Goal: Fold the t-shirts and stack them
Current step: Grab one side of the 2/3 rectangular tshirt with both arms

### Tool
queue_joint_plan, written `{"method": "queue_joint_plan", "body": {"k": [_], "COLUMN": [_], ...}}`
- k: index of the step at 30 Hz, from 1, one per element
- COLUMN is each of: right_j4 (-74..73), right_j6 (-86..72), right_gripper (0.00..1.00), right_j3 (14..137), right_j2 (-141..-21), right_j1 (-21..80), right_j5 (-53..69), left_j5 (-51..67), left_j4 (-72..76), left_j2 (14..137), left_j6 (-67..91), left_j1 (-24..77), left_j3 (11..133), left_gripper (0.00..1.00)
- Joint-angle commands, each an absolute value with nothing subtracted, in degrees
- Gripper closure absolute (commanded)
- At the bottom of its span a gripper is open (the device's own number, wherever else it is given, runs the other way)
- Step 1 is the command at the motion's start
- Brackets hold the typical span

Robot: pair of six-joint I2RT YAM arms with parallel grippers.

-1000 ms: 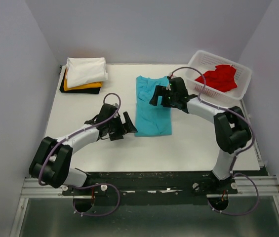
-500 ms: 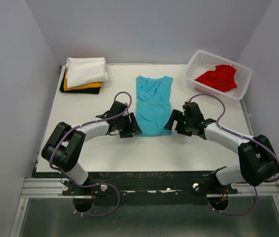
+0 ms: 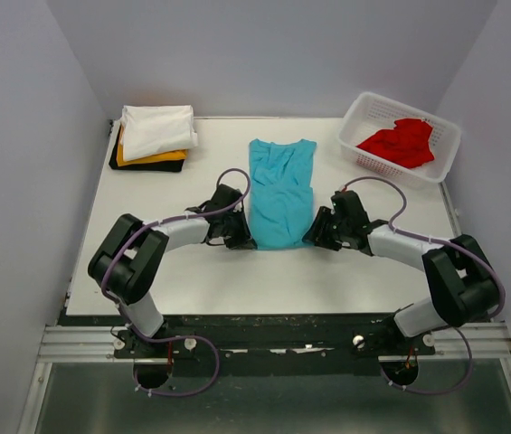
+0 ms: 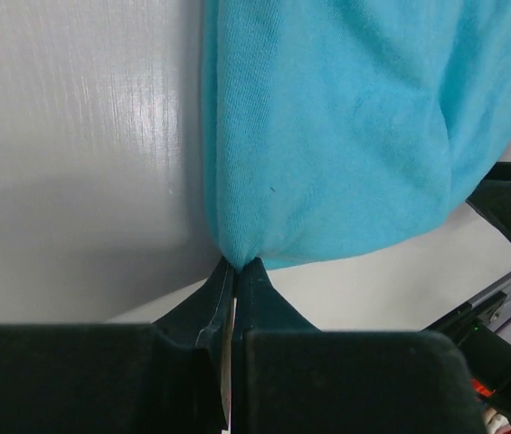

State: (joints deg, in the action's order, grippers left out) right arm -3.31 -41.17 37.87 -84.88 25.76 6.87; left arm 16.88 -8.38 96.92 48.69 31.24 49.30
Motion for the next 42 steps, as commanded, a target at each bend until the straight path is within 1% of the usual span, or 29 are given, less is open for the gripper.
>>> {"method": "queue_joint_plan", "body": {"k": [1,3,4,5,6,10,12,14,17,23,30,34,35,38,40,42], "right_j4": [-4.0,-4.0,-4.0,-4.5,-5.4,-11.6,-13.8,-15.2,-17.5,-22.9,-29.1,-29.9,-31.2,-35.8,-37.1,-38.9], "right_j6": [-41.4,-41.3,-41.1,-41.0,-40.8,-38.2,-37.4,-36.5,-34.8,-32.6,-32.5,-35.1,-35.2,-34.0,-33.5,-33.2], "right_gripper": [0.59,0.74,0.86,0.96,0.99,0.99,0.99,0.99,0.99,0.99,0.99,0.99,0.99,0.99,0.99,0.99], "right_j3": [36.5,35.6,35.3,35.0,34.8,35.2,35.3,35.0,34.8,33.5,28.8,28.7,29.9,34.7,37.5,40.8], "right_j2": [-86.6,-85.8,-85.4,-85.0,-84.8,-83.2,-81.8,-79.7,-77.6,-72.0,-62.4,-56.0,-54.5,-50.5,-49.8,-50.6], "right_j1": [25.6,25.6,25.5,25.6,25.6,25.6,25.6,25.5,25.6,25.6,26.5,30.0,30.4,30.4,30.5,30.4], "right_j5": [8.4,9.2,9.6,9.6,8.6,3.6,3.2,4.1,7.1,14.8,25.8,32.8,32.0,24.8,21.3,14.9], "left_j5": [12.7,13.0,13.3,13.3,12.7,8.7,6.2,6.2,9.9,7.6,5.9,4.2,4.0,3.6,4.0,3.9], "left_j4": [-9.7,-9.0,-8.8,-8.8,-9.0,-10.4,-12.4,-12.2,-10.1,-13.9,-18.8,-22.3,-22.3,-21.4,-19.9,-19.0], "left_j2": [97.2,96.8,96.6,96.5,96.1,91.8,89.6,87.6,85.0,77.3,66.7,57.8,55.9,51.8,50.8,51.1], "left_j6": [48.3,48.5,48.4,48.4,48.6,48.2,47.7,47.6,47.9,48.8,54.4,59.1,59.7,58.0,55.6,53.3], "left_j1": [31.5,31.5,31.5,31.5,31.5,31.5,31.5,31.5,31.8,35.0,42.2,47.7,48.9,50.1,50.1,50.0], "left_j3": [49.4,49.1,49.1,49.1,48.9,45.8,44.6,42.7,39.6,36.6,30.7,27.4,27.1,28.1,30.0,32.5], "left_gripper": [1.00,1.00,1.00,1.00,1.00,1.00,1.00,1.00,1.00,1.00,1.00,1.00,1.00,1.00,1.00,1.00]}}
